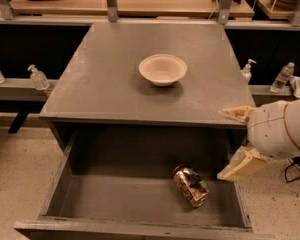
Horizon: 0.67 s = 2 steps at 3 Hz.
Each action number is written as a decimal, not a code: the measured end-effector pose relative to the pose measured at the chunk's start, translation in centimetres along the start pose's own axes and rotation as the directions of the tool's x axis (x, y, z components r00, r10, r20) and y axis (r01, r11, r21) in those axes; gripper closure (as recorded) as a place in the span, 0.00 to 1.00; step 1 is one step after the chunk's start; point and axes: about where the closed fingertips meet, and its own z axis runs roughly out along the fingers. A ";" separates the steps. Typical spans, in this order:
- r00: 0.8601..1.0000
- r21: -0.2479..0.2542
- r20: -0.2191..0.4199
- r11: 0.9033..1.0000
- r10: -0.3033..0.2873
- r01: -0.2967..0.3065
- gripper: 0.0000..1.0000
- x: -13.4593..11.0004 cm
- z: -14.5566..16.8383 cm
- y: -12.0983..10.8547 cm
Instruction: Pick orange can from top drawer and place on counter
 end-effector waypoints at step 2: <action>0.998 -0.124 -0.021 0.990 -0.066 0.063 0.38 -0.1 6.1 4.6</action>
Offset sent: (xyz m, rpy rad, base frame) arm -0.0382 0.0627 -0.1295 -0.1054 0.1864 0.1657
